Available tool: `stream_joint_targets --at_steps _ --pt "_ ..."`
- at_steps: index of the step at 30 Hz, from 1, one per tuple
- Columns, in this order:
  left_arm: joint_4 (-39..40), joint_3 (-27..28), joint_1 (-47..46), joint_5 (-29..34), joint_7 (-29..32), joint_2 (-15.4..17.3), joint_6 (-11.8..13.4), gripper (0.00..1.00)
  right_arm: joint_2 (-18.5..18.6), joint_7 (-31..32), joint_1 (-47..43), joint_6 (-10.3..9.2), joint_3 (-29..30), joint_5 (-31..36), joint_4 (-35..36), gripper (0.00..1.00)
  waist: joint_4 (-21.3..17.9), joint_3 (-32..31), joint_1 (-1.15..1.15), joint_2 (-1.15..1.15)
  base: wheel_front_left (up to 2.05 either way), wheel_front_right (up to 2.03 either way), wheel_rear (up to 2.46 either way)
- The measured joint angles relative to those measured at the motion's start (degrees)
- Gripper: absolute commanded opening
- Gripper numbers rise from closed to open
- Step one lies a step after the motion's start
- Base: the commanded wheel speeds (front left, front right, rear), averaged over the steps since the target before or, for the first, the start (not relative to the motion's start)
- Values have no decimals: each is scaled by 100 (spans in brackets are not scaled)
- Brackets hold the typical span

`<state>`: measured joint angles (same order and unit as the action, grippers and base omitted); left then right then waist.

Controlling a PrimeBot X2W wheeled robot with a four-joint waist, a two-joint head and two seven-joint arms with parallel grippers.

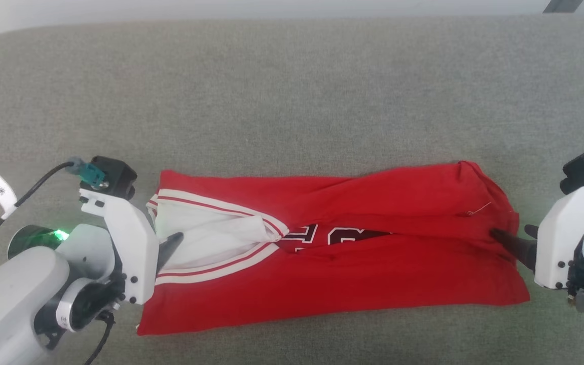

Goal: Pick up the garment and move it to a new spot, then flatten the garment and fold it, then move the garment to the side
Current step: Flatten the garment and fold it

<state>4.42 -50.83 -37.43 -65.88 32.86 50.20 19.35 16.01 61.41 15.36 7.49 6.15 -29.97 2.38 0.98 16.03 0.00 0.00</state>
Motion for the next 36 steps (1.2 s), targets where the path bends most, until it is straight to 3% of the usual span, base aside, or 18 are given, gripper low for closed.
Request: stream_joint_targets --at_steps 7,13,23,30,36 --pt "167 226 293 181 -987 26 -175 100 13 -168 -193 0 120 -1 221 100 3 -300 0 0 0 0 0" --pt "123 492 726 528 -2315 87 -238 100 7 -326 -343 0 194 27 296 100 19 -472 0 0 0 0 0" --pt "-459 1098 1674 556 -4480 -121 -352 100 45 -257 -388 0 396 54 -67 100 234 -524 0 0 0 0 0" --pt "-958 1827 2263 586 -4767 -586 -614 100 97 -246 -140 0 504 -22 -961 100 511 -470 0 0 0 0 0" --pt "-1138 2945 2754 1366 -4784 -1268 -1003 100 101 -292 141 -1 349 -124 -1640 100 726 -407 0 0 0 0 0"
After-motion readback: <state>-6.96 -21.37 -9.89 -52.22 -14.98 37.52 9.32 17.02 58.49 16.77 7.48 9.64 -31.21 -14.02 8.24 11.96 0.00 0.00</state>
